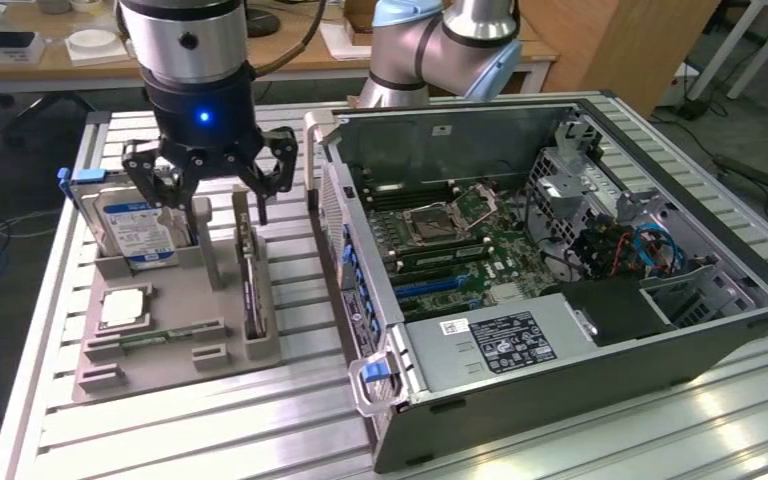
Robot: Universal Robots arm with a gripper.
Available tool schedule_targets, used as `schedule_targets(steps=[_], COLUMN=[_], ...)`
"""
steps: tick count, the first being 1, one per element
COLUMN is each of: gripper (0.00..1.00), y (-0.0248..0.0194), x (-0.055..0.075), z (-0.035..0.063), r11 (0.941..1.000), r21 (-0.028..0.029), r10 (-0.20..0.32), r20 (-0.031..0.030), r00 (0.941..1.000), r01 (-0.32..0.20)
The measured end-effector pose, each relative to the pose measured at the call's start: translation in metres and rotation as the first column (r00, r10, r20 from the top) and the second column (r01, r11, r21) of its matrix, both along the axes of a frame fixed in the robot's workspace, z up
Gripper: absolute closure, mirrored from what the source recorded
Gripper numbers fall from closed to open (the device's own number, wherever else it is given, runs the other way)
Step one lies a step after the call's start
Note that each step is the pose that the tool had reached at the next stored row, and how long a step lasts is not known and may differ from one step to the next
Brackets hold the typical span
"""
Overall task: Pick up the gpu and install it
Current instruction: 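Pick up the gpu and move the gpu toward the slot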
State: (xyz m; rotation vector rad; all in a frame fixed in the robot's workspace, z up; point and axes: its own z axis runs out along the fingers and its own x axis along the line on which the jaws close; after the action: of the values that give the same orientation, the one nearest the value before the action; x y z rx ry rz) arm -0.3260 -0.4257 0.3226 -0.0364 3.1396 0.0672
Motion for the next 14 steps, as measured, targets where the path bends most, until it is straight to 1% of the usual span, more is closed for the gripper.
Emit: schedule_targets(steps=[12, 14], gripper=[0.29, 0.29], y=[0.0000, 0.0000], x=[0.002, 0.003], z=[-0.0226, -0.0262], r11=[1.0000, 1.0000], r21=[0.0001, -0.0013], r10=[0.000, 0.000], r20=[0.0000, 0.0001], r00=[1.0000, 1.0000], r01=[0.000, 0.000])
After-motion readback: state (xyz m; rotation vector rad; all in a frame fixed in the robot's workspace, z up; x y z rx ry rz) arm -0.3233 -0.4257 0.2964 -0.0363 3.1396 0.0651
